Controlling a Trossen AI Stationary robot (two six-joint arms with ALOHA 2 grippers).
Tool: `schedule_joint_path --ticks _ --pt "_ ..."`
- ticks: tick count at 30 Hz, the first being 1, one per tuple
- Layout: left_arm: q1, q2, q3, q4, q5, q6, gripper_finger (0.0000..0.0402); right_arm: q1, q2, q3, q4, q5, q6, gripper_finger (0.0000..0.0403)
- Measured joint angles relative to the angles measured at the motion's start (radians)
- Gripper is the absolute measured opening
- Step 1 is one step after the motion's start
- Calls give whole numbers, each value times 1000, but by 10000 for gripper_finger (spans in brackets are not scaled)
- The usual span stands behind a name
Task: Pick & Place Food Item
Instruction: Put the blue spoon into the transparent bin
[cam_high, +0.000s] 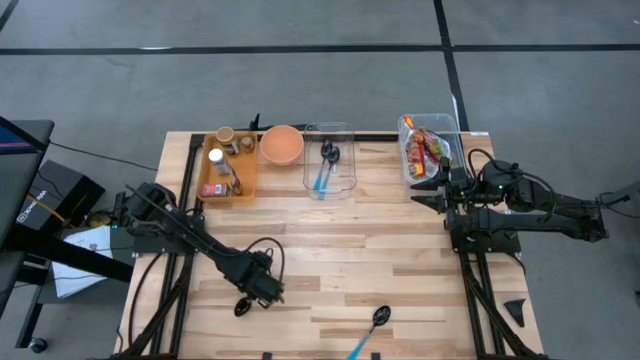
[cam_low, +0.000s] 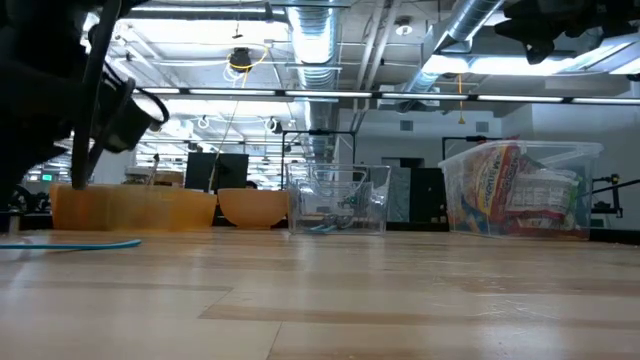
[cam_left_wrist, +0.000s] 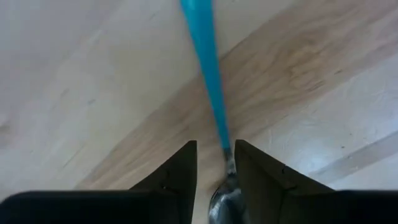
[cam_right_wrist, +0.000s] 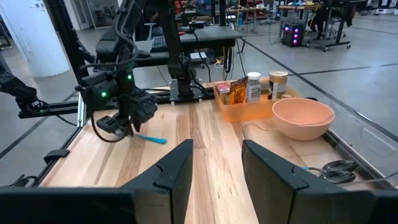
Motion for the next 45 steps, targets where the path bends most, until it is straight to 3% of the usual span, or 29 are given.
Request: schedule_joint_path --ticks 8,14,17,21,25,29,33,37,41,45 --pt "-3 -7 -69 115 3 5 94 0 0 0 0 0 0 134" --pt "-19 -8 -73 128 -10 50 17 0 0 0 0 0 0 134" --pt "-22 -17 -76 138 -40 54 11 0 0 0 0 0 0 134" --pt "-25 -49 -82 203 -122 65 5 0 0 0 0 0 0 134" --pt "-23 -106 -78 349 -301 127 4 0 0 0 0 0 0 134" --pt "-25 -137 -78 601 -487 263 4 0 0 0 1 0 0 134" --pt "-22 -138 -77 933 -731 506 3 0 0 0 5 0 -6 134" --pt "-9 -110 -76 1320 -886 812 4 0 0 0 5 -1 -32 134" --pt "27 -55 -76 1736 -914 1116 3 0 0 0 5 -18 -56 134" --pt "97 19 -76 2102 -805 1267 3 0 0 0 10 -19 -69 134"
